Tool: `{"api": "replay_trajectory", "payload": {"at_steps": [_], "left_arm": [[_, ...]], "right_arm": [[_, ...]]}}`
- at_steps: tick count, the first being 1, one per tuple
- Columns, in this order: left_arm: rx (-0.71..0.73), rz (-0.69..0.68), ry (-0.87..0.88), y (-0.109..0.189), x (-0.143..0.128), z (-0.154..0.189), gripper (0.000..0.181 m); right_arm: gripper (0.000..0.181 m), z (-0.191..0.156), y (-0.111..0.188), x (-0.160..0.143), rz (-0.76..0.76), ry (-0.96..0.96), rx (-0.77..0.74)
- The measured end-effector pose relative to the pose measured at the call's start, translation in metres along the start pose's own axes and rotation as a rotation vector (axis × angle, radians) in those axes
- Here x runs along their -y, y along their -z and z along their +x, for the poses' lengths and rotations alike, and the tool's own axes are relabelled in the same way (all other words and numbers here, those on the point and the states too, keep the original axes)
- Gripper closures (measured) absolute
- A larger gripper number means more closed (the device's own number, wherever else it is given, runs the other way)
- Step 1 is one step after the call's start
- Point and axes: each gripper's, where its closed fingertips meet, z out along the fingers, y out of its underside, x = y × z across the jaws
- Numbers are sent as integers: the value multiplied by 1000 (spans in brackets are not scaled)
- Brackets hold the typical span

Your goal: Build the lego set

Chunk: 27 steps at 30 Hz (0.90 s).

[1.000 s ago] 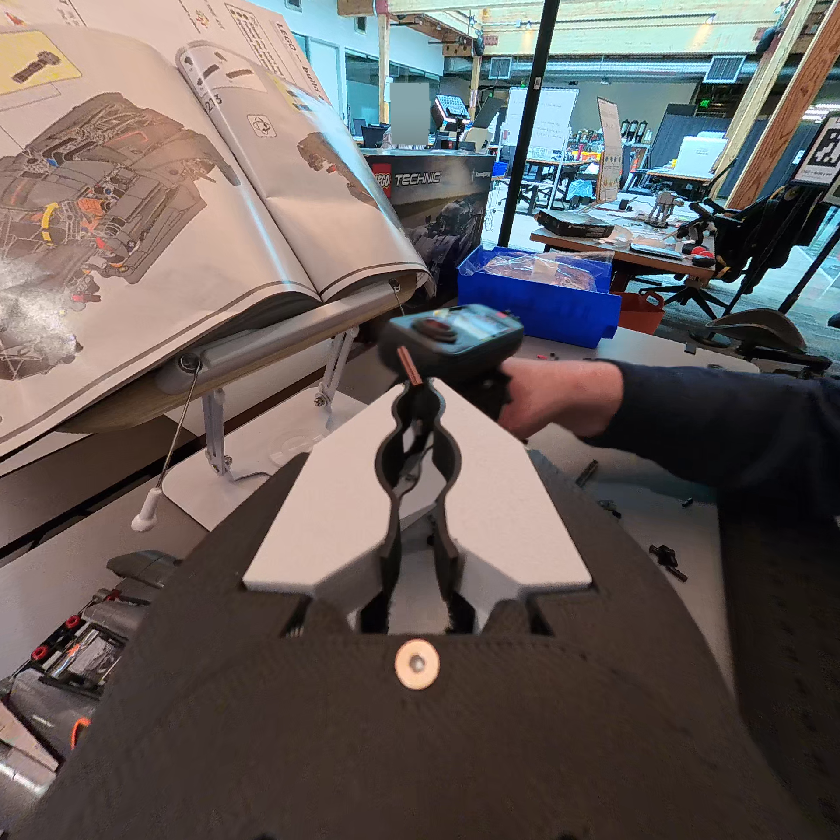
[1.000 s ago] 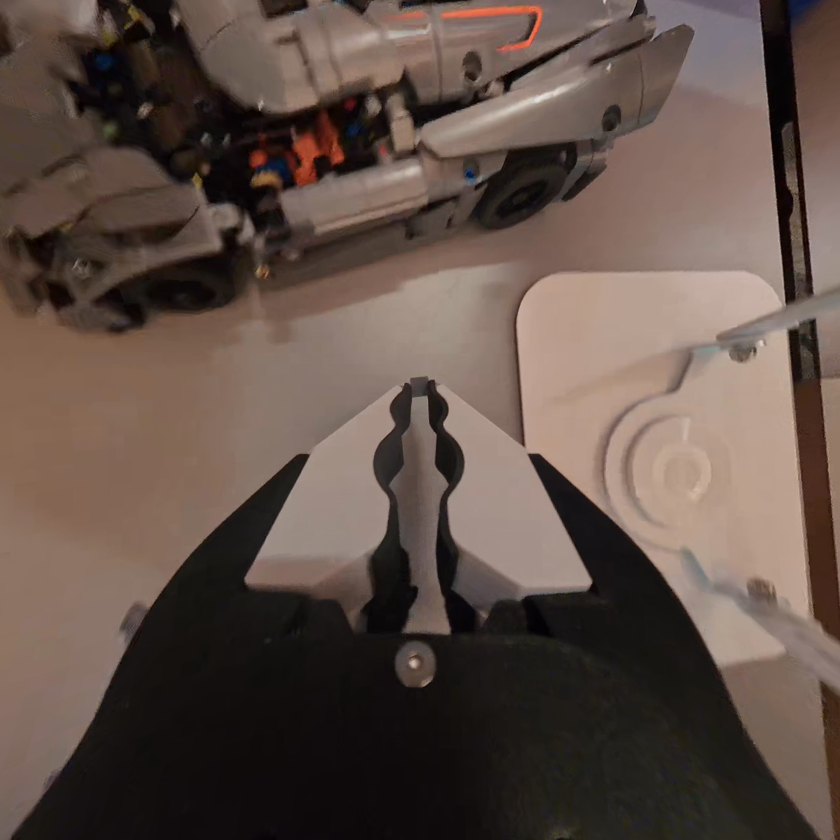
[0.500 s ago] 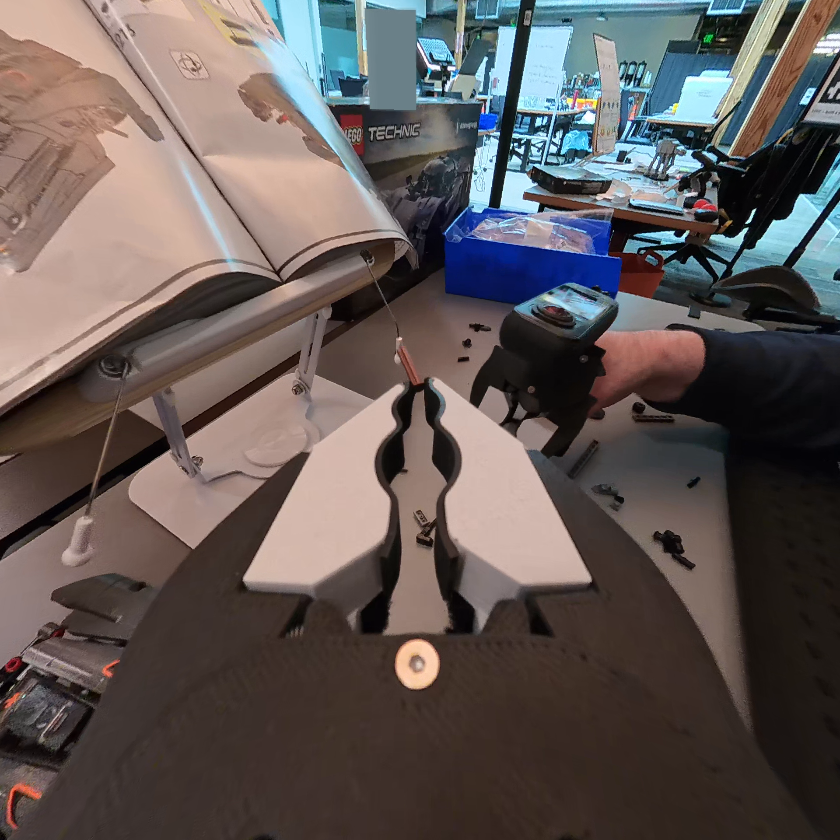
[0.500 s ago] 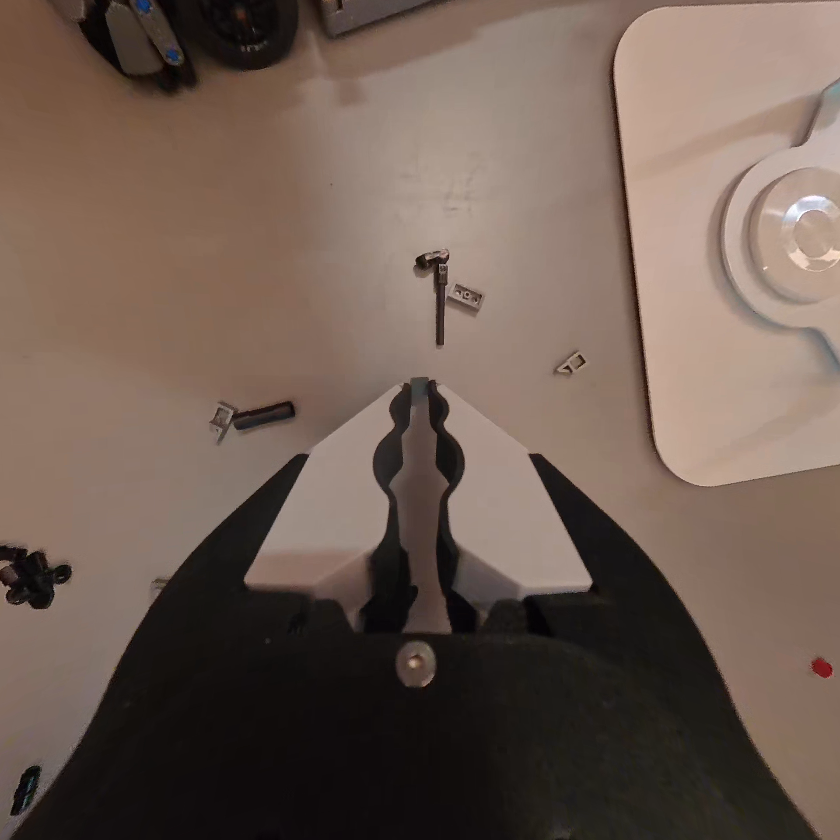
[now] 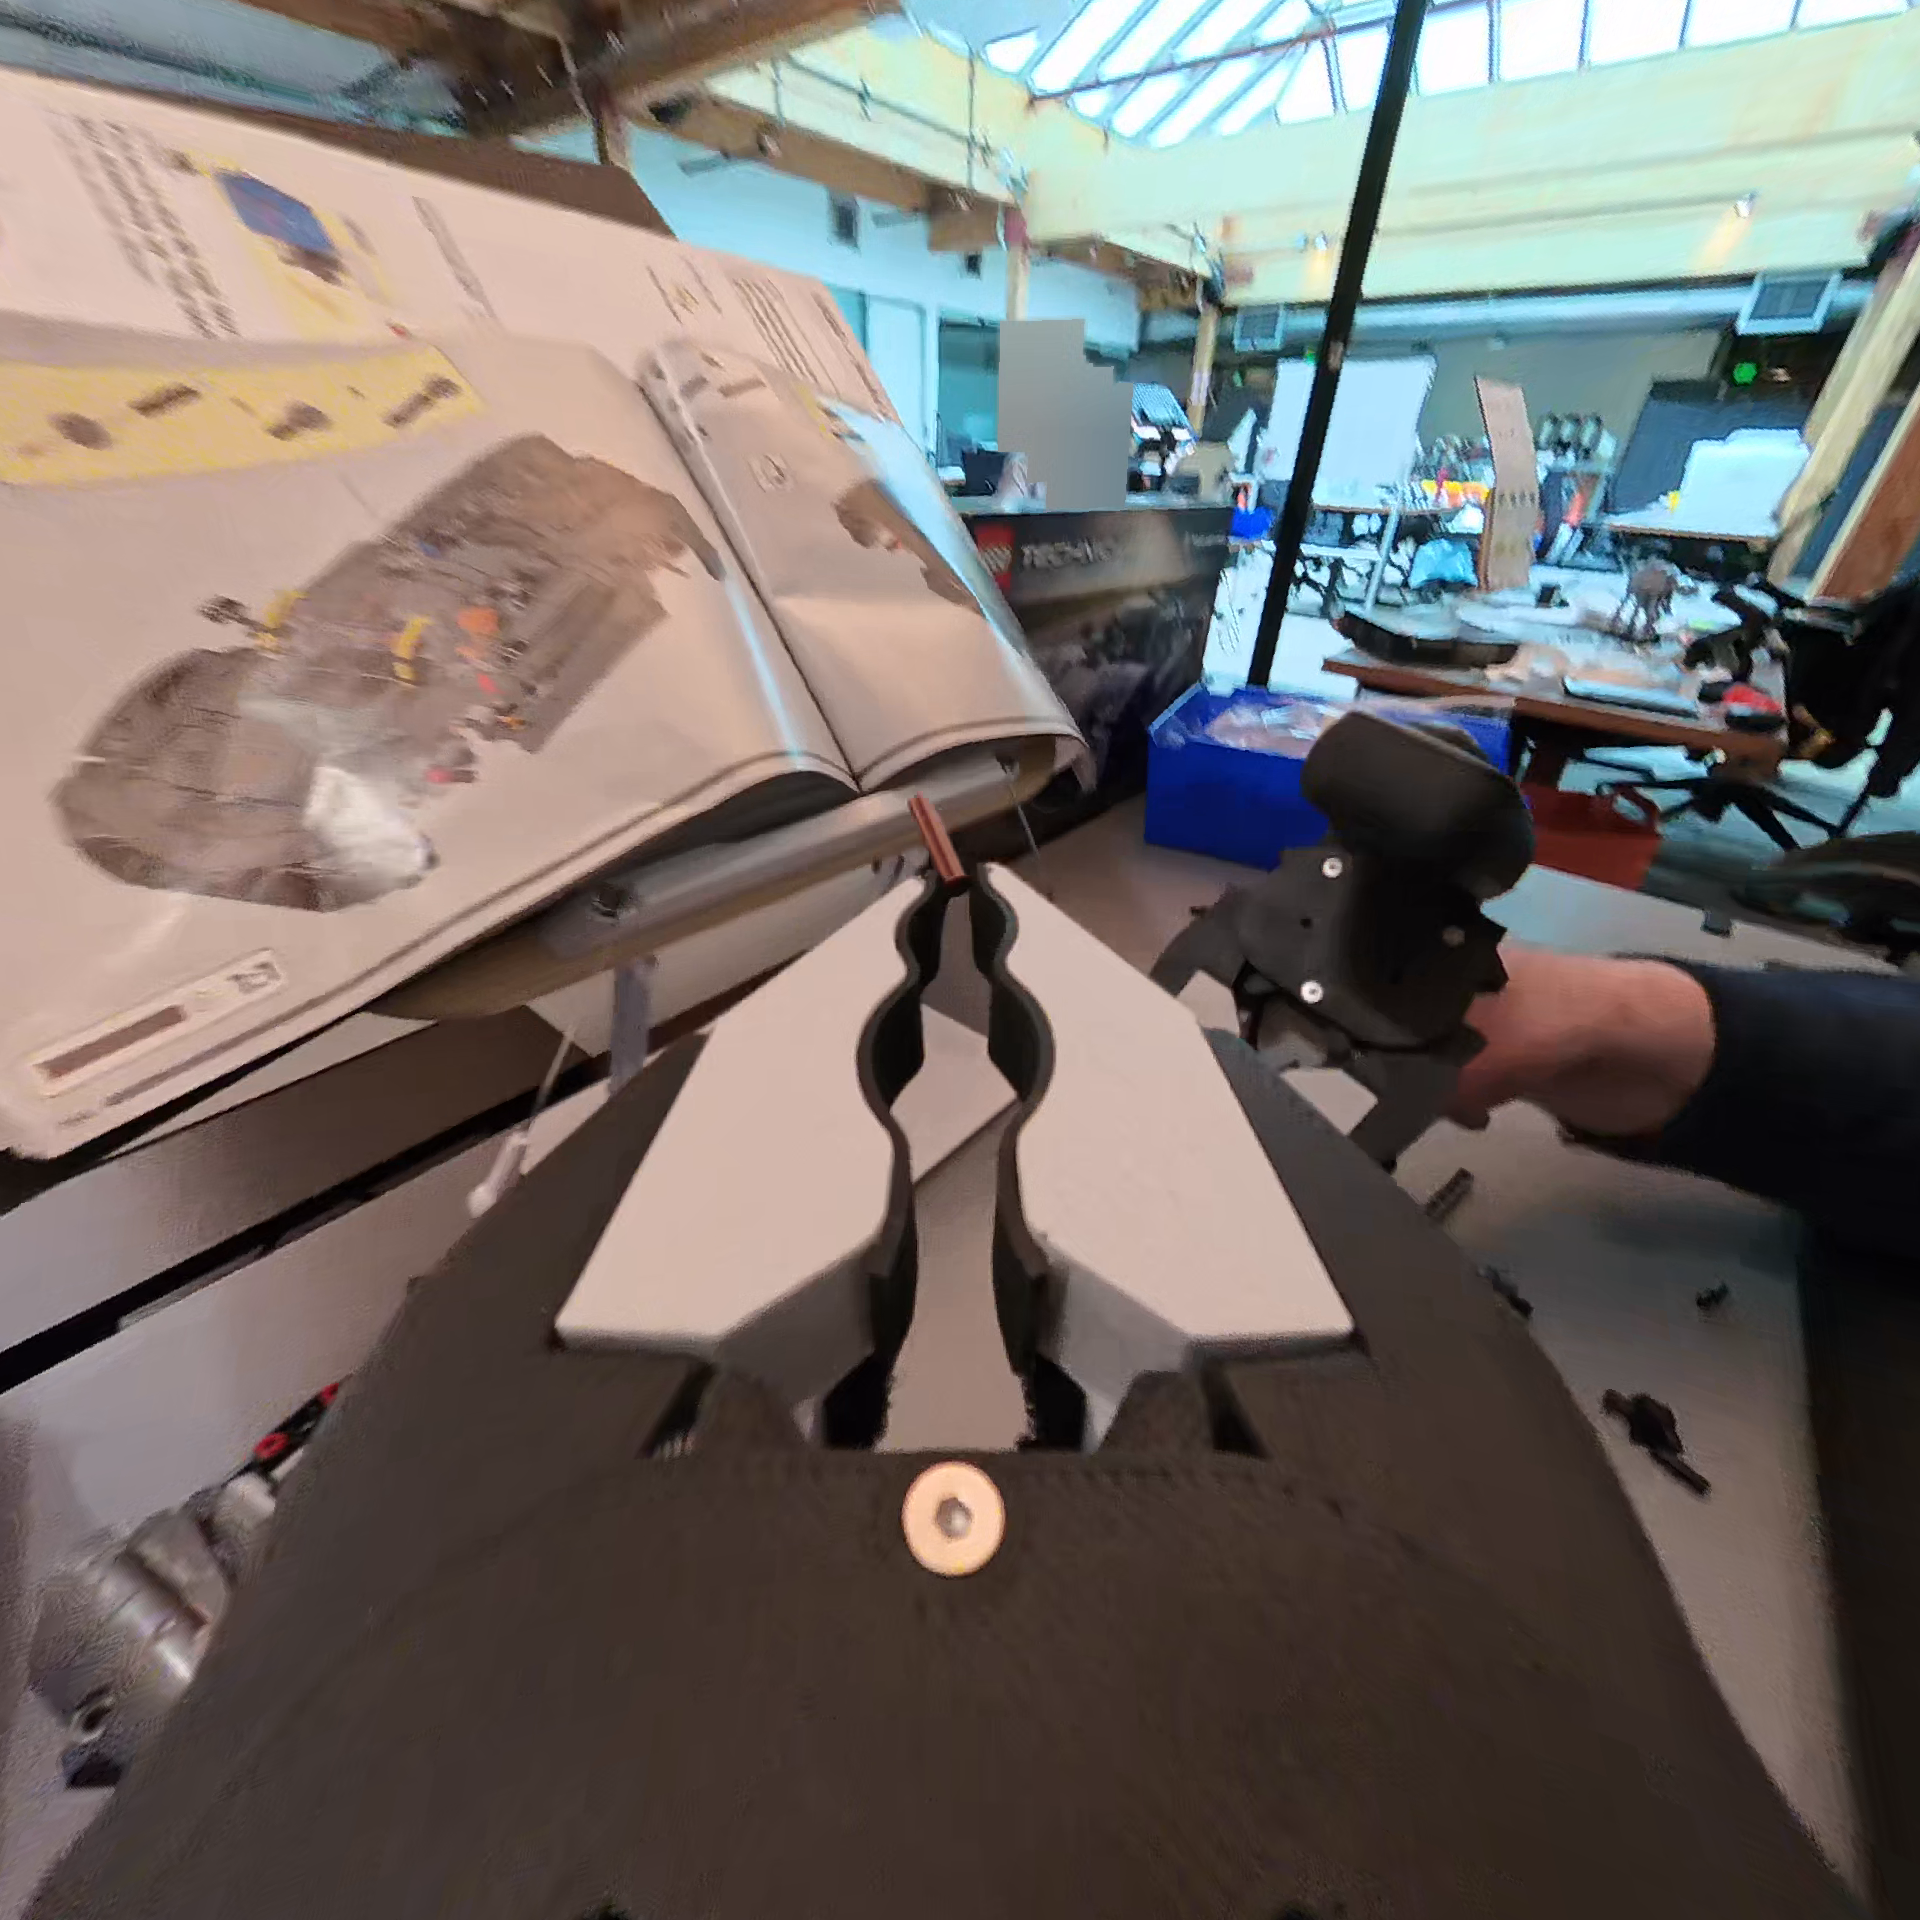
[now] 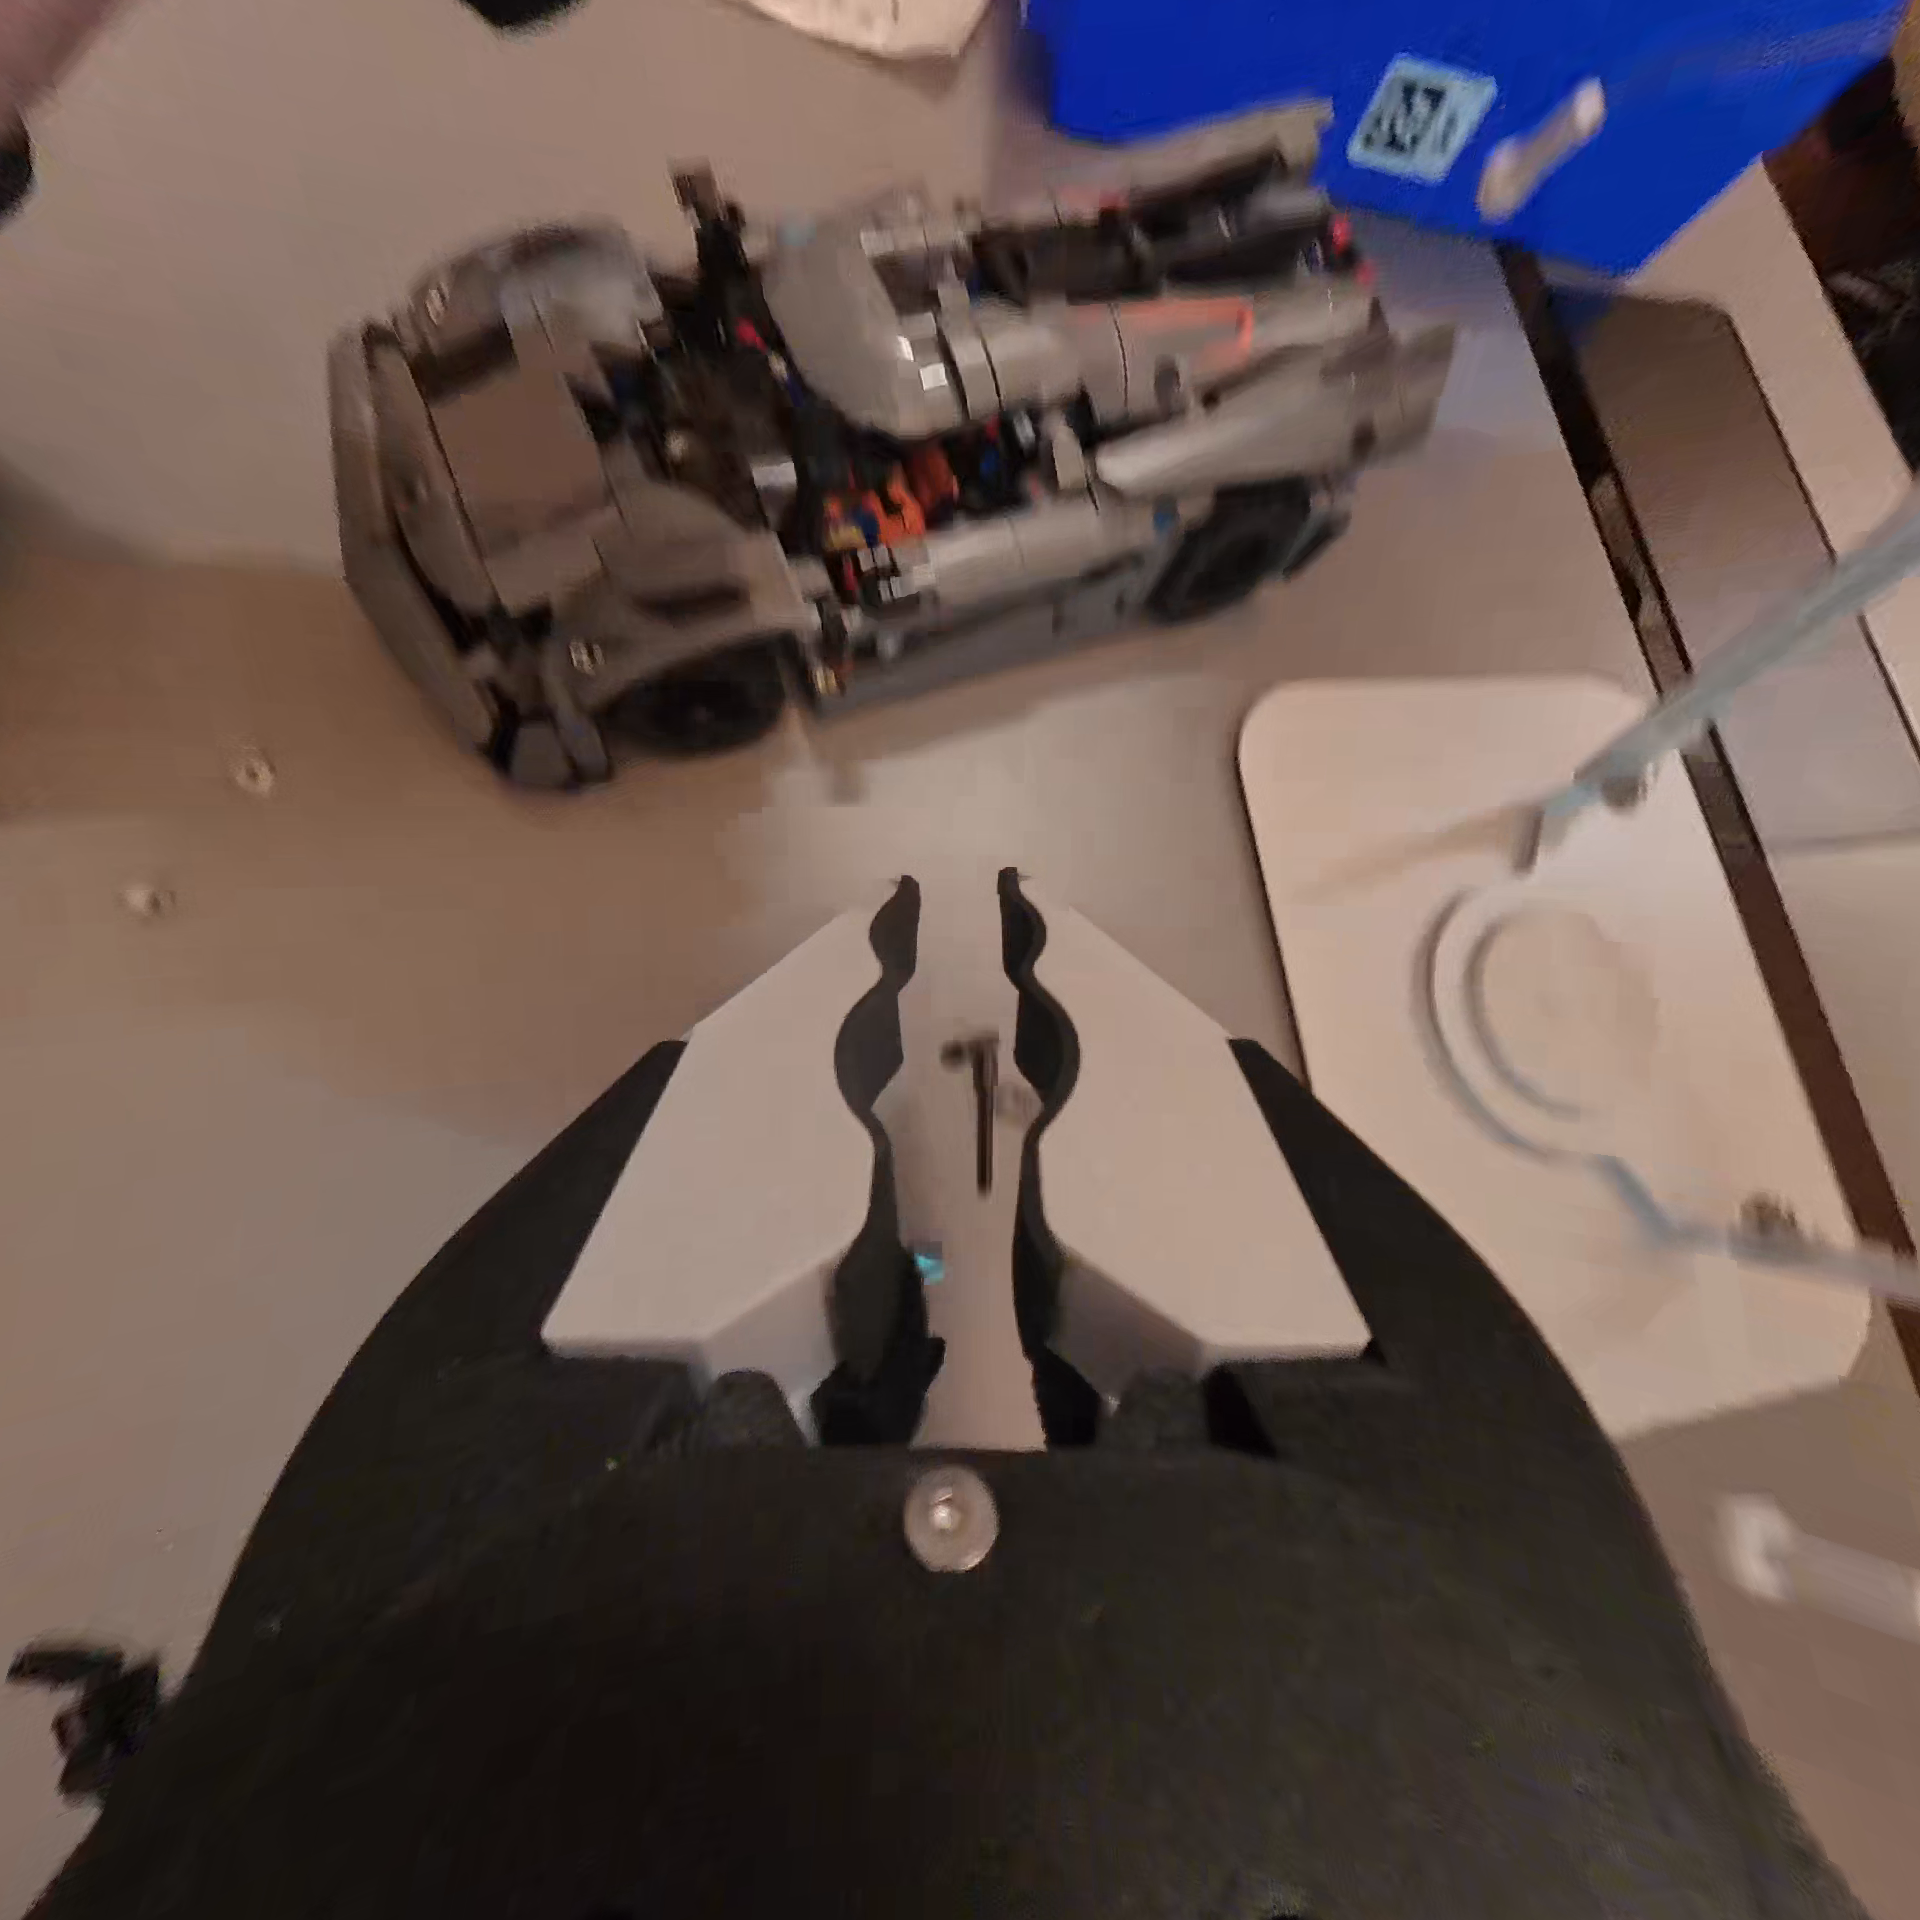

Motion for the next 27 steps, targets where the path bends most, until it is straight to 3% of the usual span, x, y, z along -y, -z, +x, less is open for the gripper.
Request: {"api": "replay_trajectory", "payload": {"at_steps": [7, 12, 27], "left_arm": [[89, 100, 28, 22, 17, -21, 179], [128, 123, 12, 30, 22, -27, 178], [157, 141, 7, 38, 27, -32, 178]], "right_arm": [[167, 15, -57, 59, 47, 69, 47], [170, 24, -84, 62, 50, 73, 101], [177, 28, -102, 59, 44, 126, 85]]}}
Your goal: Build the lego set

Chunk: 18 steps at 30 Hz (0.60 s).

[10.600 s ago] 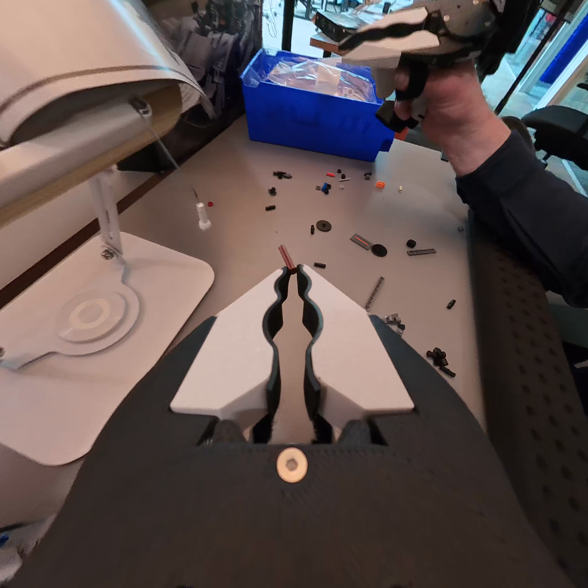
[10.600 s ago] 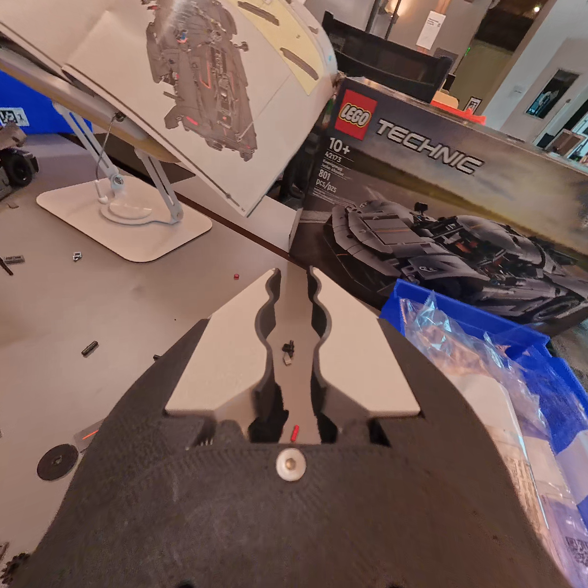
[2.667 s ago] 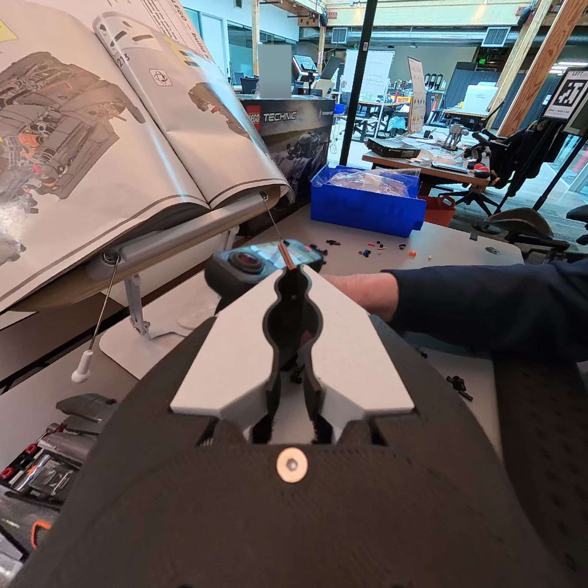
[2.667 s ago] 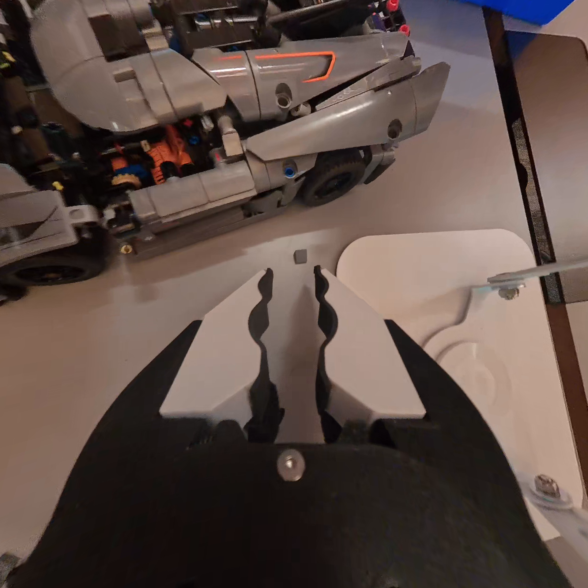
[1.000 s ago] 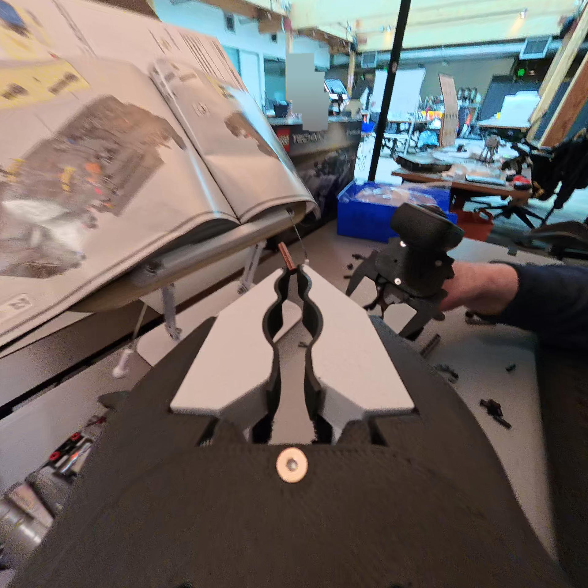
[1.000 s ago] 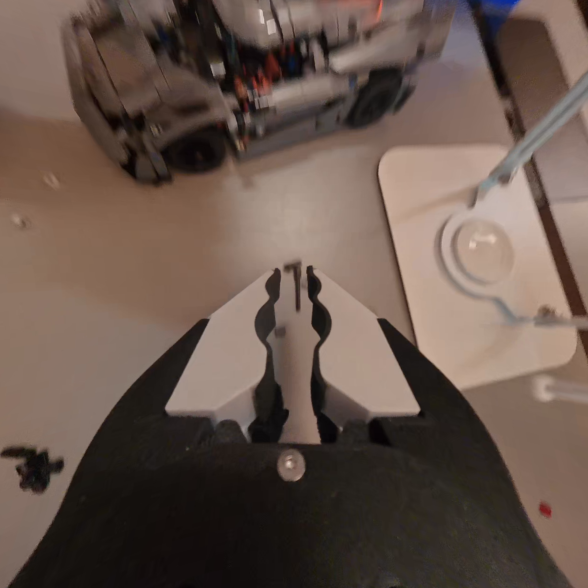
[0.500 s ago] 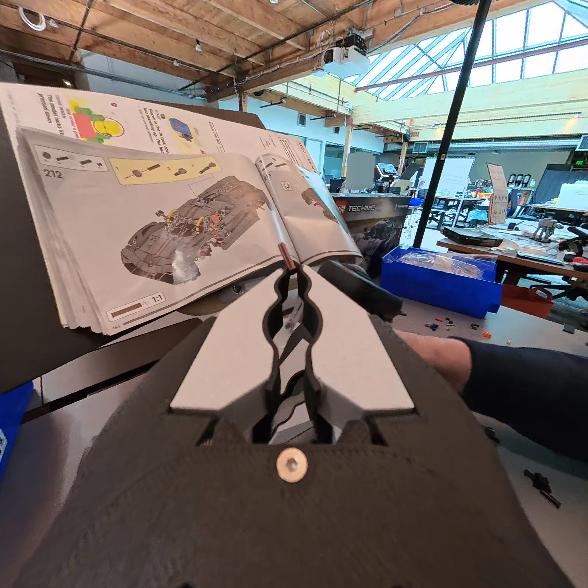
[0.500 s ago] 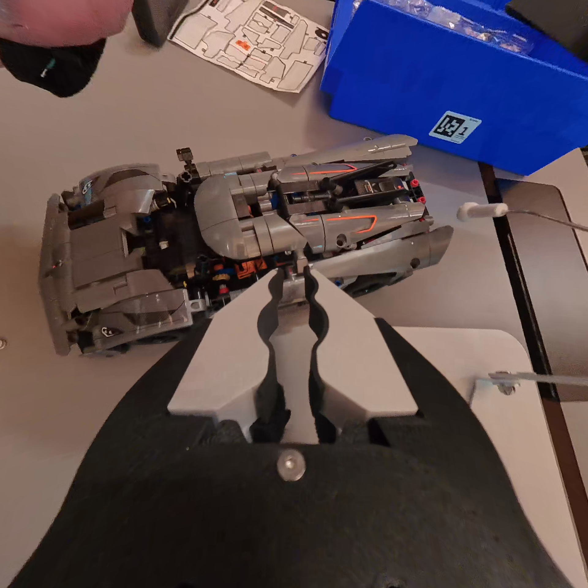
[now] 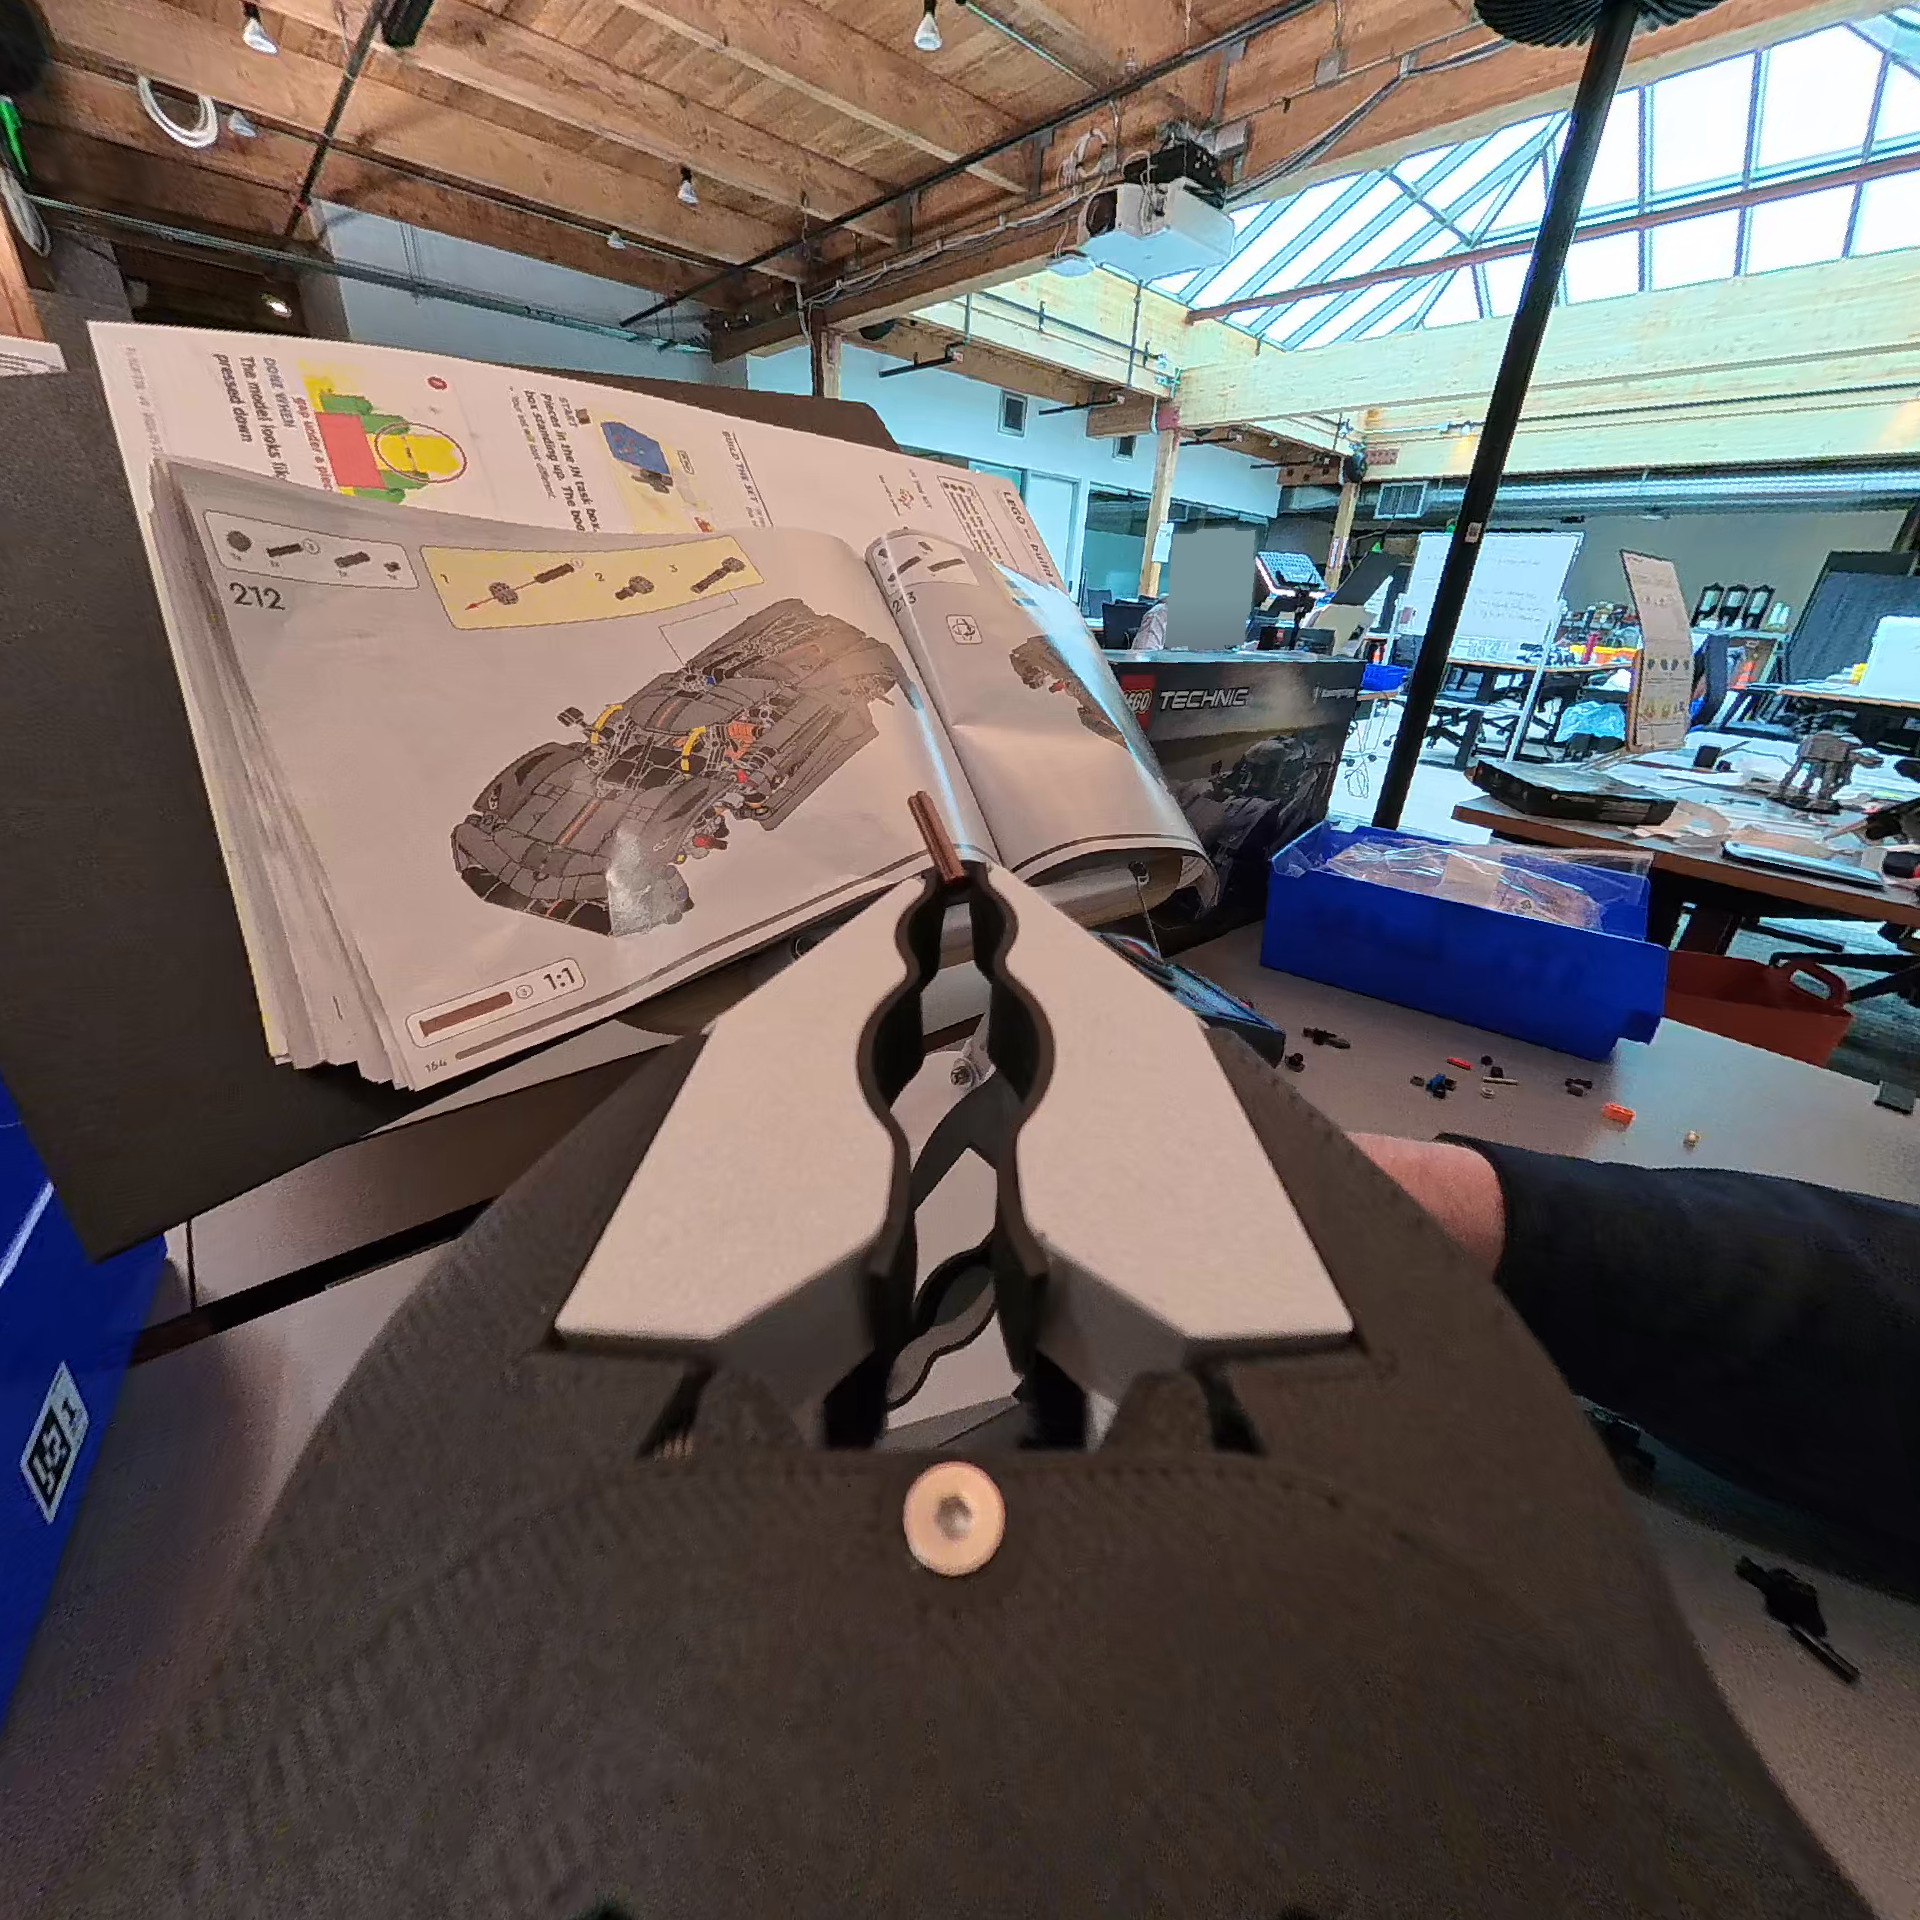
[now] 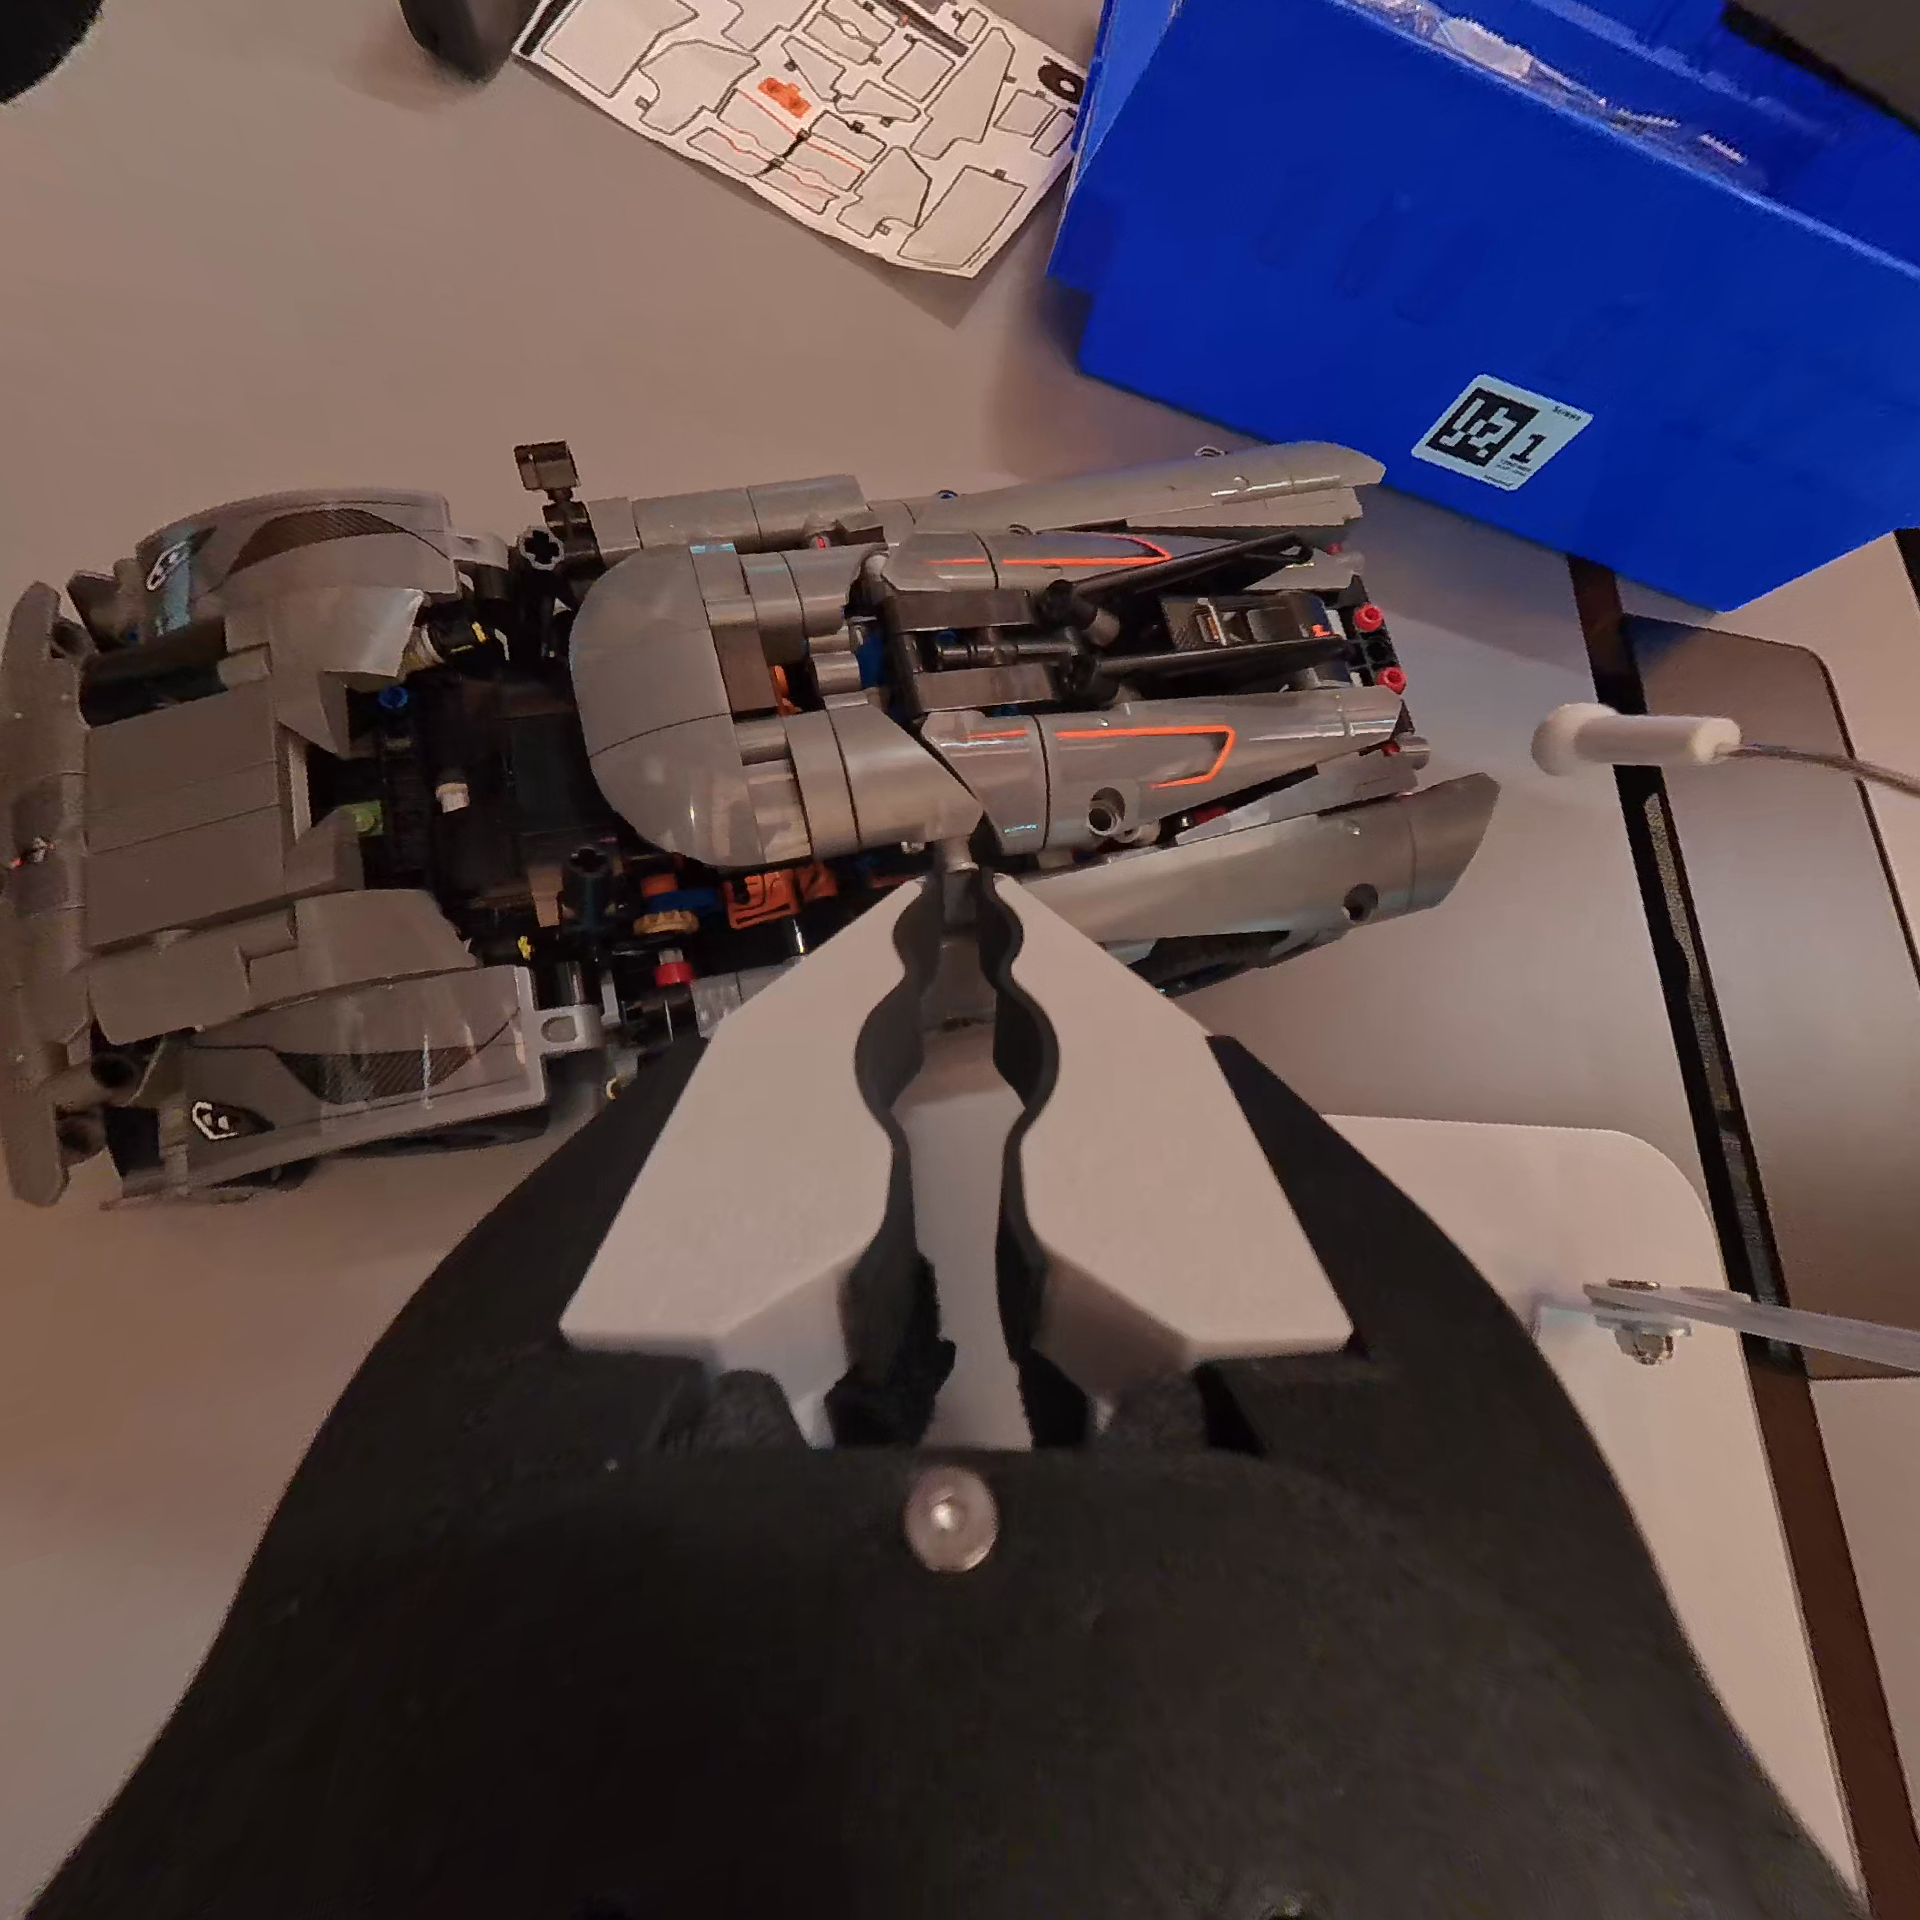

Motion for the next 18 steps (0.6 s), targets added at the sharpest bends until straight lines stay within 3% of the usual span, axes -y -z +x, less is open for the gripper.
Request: {"api": "replay_trajectory", "payload": {"at_steps": [11, 18], "left_arm": [[24, 11, -11, 4, 3, -5, 178], [44, 30, 2, 10, 6, -12, 179]], "right_arm": [[178, 3, 6, 2, 5, -6, -13], [176, 17, 47, 18, 30, -30, -75]]}}
